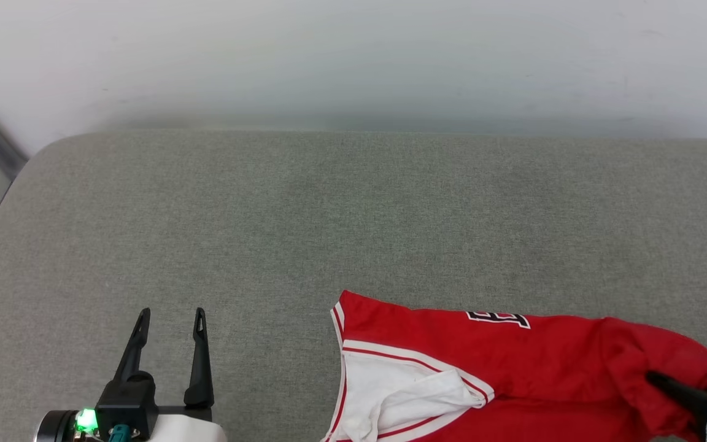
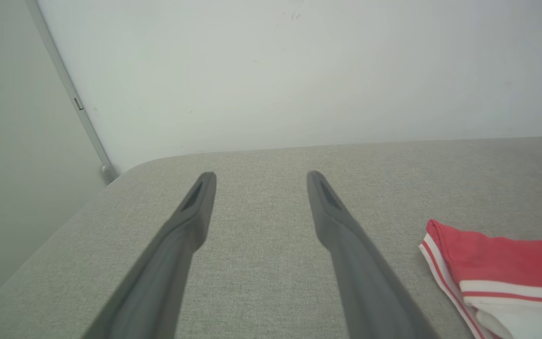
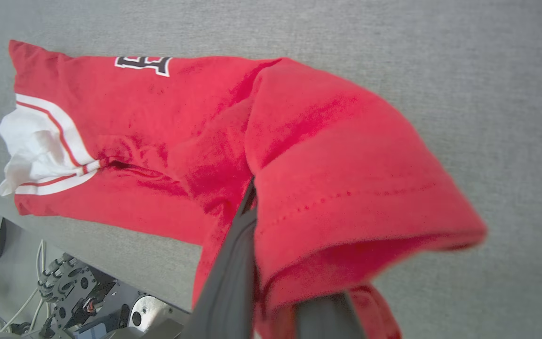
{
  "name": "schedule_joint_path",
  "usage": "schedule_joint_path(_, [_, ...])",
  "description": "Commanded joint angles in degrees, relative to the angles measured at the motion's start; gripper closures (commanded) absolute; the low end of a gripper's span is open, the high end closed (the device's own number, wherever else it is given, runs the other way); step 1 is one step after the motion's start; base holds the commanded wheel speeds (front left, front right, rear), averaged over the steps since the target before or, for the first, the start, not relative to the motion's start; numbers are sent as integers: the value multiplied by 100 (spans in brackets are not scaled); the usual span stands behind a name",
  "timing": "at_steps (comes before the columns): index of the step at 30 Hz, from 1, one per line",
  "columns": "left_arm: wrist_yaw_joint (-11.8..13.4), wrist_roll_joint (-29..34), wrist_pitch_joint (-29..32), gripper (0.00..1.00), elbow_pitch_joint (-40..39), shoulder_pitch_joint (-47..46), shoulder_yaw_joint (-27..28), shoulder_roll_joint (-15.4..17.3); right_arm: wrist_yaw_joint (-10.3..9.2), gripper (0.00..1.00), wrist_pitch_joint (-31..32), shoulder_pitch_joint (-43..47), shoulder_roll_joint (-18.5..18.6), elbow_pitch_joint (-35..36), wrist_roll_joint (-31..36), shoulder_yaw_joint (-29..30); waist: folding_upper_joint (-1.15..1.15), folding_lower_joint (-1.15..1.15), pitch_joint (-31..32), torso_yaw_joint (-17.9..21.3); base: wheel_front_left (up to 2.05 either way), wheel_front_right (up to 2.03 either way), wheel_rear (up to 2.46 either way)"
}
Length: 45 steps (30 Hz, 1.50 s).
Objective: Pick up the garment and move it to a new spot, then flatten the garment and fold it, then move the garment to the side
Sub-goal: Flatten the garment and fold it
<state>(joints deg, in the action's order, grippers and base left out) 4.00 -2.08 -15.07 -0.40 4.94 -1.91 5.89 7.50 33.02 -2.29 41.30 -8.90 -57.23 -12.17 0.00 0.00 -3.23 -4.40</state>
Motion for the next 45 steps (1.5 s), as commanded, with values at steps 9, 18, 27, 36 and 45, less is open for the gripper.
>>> schedule_joint_path(9, [-106,65,-13,0,34,-5,52,-79,-2,100,1010,-610,-375,1745,123,-758,0,0,-61,14,0,0,0])
schedule_joint_path(18, [-254,40,-13,0,100,-204,52,-147,-2,100,1421,-1755,-991,1539,485,-1982,0,0,-264,-181,0,0,0])
schedule_joint_path(27, [-307,65,-13,0,98,-342,141,-193,-1,100,973,-2906,-1712,238,895,-3348,0,0,-517,-278,0,0,0])
schedule_joint_path(36, [-383,33,-13,0,140,-530,164,-234,-2,100,414,-3287,-2035,-1072,811,-4423,0,0,-736,-322,0,0,0])
schedule_joint_path(45, [-358,95,-13,0,181,-339,235,-257,-2,0,-1003,-3556,-1625,-642,696,-4588,0,0,-387,-152,0,0,0])
